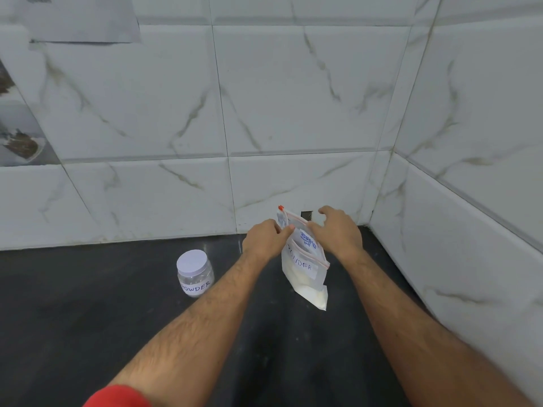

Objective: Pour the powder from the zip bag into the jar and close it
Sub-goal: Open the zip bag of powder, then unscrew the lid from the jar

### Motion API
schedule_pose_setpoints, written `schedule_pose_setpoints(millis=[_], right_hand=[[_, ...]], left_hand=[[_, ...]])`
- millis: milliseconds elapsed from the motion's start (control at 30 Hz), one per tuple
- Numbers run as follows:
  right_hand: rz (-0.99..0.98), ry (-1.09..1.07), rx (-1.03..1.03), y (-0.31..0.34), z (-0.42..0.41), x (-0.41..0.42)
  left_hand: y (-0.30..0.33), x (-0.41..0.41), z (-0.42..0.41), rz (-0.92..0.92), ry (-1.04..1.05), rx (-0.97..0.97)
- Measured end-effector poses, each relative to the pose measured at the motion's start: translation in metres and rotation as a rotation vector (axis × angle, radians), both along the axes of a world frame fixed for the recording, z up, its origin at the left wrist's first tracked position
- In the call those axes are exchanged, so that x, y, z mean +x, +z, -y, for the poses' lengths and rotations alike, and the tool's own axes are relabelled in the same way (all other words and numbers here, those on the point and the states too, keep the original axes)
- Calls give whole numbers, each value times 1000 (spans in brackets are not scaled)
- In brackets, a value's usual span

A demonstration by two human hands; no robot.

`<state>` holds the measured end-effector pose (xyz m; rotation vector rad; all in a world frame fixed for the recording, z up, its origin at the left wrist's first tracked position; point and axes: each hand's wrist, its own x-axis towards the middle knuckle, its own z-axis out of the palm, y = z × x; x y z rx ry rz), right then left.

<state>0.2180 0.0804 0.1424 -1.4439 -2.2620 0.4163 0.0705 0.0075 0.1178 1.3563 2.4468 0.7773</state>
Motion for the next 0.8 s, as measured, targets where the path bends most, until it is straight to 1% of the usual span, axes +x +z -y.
schedule_pose_setpoints(millis=[67, 133, 200, 233, 267, 333, 433, 533, 633, 733, 800], right_hand=[[-56, 7, 104, 8, 9, -8], [-114, 55, 176, 14, 24, -19], [-178, 121, 191, 17, 41, -32], [-218, 150, 175, 17, 51, -38], [-255, 175, 142, 16, 61, -44], [-301, 212, 50, 11, 80, -56], [-302, 245, -62, -12, 98, -74], [-242, 261, -161, -41, 106, -87], [-188, 272, -267, -65, 116, -98], [-183, 278, -367, -84, 126, -111], [-177, 269, -415, -94, 132, -118]], left_hand=[[-1, -6, 5, 87, -21, 38], [-3, -13, 10, 273, -63, 97], [-7, -19, 18, 471, -97, 132], [-9, -24, 22, 506, -111, 129], [-13, -29, 27, 500, -124, 129], [-18, -42, 40, 432, -113, 145], [-23, -70, 63, 228, -6, 222], [-30, -101, 91, 41, 74, 250], [-44, -133, 113, -58, 116, 116], [-59, -159, 128, -47, 93, -61], [-67, -172, 132, -26, 65, -127]])
